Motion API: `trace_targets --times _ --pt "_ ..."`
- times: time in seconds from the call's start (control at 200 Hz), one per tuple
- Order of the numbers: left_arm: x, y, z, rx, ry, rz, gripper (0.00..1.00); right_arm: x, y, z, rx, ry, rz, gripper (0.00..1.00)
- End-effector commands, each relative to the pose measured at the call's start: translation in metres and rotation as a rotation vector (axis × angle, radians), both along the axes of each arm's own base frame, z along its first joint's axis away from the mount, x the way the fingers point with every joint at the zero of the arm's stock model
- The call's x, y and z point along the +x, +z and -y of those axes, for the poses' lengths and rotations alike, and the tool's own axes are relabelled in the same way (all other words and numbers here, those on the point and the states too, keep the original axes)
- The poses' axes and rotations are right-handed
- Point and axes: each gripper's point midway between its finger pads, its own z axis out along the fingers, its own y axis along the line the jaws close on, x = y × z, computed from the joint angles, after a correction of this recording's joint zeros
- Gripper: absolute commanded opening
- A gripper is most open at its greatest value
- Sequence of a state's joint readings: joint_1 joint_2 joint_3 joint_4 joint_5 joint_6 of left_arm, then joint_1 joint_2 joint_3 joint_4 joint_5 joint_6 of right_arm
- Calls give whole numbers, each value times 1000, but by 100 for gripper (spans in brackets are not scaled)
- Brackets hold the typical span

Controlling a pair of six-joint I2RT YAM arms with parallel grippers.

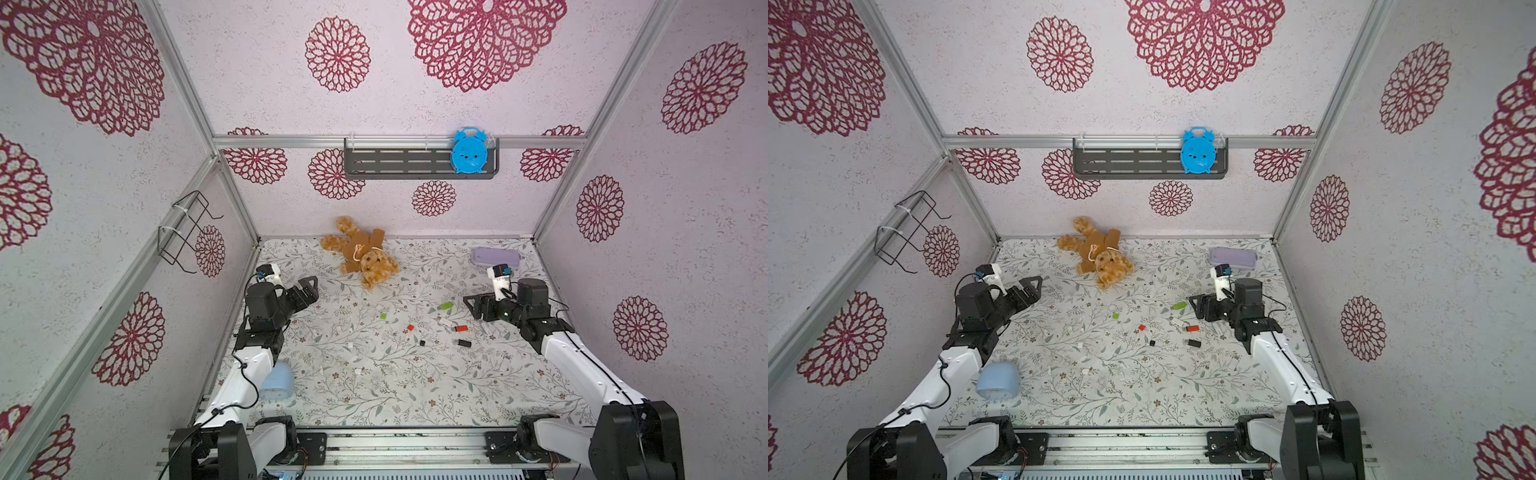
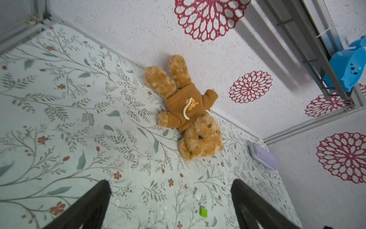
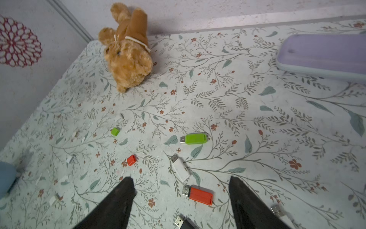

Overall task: Close the usb drive cover
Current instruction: Pick up the cover from the center of the board.

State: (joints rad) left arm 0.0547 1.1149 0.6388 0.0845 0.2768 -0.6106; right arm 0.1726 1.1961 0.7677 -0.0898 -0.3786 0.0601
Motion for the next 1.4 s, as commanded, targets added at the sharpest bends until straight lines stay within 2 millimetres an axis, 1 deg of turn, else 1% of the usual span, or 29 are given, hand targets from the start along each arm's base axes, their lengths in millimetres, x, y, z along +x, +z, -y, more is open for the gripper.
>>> trace_targets --times 0.0,0.085,0.145,0.245,0.335,0.405,0.475,0.515,0.58,0.64,0.825,0.92,1.006,1.071,1.126,1.231,1.306,1.396 --pt "-10 -16 24 -56 -65 -56 99 -10 -5 -19 -179 99 -13 78" --pt "-12 -22 34 -34 -82 -62 98 -12 -10 -35 -266 172 2 78" --pt "-12 -27 34 -19 -70 -72 97 -15 -14 -46 -340 239 9 78" --pt "-10 -28 41 -33 -94 -60 97 -20 -26 -64 -461 354 -7 75" --pt "-7 -30 46 -15 -118 -59 97 -21 -41 -80 -534 425 -72 71" --pt "-4 -34 48 -7 -123 -71 97 -22 -53 -94 -562 482 -133 66" --pt "-2 -37 52 -10 -143 -73 97 -22 -69 -103 -603 529 -185 63" --pt "-1 -38 53 -2 -146 -73 97 -19 -75 -107 -617 535 -203 62" --pt "2 -42 52 8 -139 -84 97 -15 -85 -117 -595 546 -257 60" --pt "3 -43 52 22 -142 -90 97 -9 -90 -125 -564 530 -286 59" --pt "4 -44 47 69 -130 -100 97 3 -97 -157 -418 522 -328 59" --pt "4 -44 48 68 -133 -101 97 11 -101 -166 -396 518 -348 59" --pt "4 -45 47 72 -129 -102 97 15 -105 -171 -402 521 -371 56" --pt "3 -45 47 76 -130 -102 97 16 -110 -178 -389 527 -390 56" --pt "4 -45 47 74 -130 -102 97 17 -114 -182 -401 527 -403 53" --pt "4 -43 47 75 -130 -101 97 16 -119 -190 -397 530 -408 53" --pt "4 -44 47 77 -130 -108 97 16 -123 -193 -393 525 -416 52" --pt "4 -45 48 74 -136 -110 97 11 -126 -200 -359 545 -433 52"
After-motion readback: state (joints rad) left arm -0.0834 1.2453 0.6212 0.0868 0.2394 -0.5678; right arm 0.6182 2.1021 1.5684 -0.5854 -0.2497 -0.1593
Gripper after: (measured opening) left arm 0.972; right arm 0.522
